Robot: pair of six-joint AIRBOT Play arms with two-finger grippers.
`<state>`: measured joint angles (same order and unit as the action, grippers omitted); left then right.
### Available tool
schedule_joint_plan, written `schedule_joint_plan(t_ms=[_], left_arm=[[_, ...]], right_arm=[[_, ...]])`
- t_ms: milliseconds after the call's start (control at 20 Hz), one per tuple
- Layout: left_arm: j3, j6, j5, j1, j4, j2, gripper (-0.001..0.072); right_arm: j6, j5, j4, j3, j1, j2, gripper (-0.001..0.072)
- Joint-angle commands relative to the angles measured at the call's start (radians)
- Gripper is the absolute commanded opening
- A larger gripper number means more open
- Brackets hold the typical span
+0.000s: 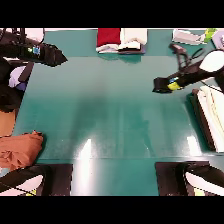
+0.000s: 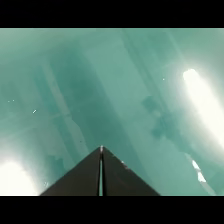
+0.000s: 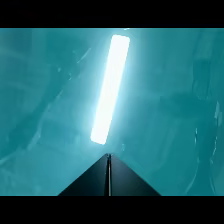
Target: Fold the shirts.
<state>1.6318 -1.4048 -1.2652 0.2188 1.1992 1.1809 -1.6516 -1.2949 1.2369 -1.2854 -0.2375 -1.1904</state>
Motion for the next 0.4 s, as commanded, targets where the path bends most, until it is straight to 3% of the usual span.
schedule_joint_plan(t_ms=[0, 350], left_arm=[[0.0, 0.0, 0.001, 0.0, 0.0, 0.0, 0.0025], [0.0, 0.0, 0.001, 0.0, 0.0, 0.0, 0.0025]], right_arm=[[0.006, 0.013, -0.005, -0.001, -0.091, -0.038, 0.0023], [0.006, 0.031, -0.006, -0.001, -0.091, -0.037, 0.0023]])
